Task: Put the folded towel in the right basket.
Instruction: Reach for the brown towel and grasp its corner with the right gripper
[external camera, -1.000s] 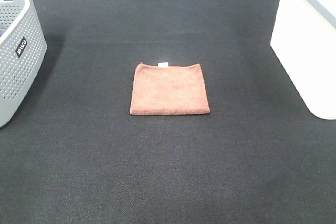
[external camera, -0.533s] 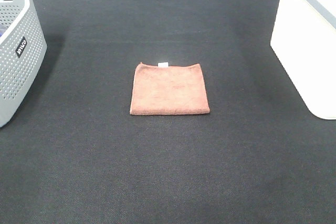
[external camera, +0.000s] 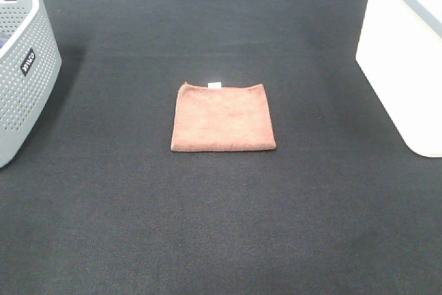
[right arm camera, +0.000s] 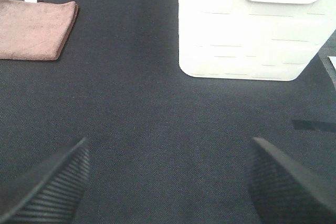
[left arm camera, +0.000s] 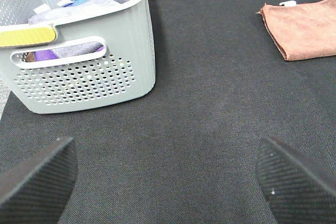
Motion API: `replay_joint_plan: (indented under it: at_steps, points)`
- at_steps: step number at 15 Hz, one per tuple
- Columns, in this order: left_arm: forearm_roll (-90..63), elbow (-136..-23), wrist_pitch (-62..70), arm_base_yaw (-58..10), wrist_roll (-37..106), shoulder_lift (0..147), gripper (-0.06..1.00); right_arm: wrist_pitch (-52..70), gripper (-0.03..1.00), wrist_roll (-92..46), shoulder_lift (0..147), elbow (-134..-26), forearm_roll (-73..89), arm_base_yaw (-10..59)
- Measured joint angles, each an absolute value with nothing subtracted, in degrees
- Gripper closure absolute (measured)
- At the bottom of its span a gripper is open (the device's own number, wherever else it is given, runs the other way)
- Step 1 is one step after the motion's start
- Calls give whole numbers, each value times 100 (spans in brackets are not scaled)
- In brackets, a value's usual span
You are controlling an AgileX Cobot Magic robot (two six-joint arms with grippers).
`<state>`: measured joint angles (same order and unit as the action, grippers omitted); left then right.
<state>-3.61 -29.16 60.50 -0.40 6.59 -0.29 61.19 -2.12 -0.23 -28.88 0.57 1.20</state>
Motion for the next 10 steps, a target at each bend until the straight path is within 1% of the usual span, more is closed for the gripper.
replay_joint_plan:
  at_steps: [10]
  points:
    - [-361,-2916,6050,-40,659,-29,7,6119,20,-212,-23,-2888,57,120]
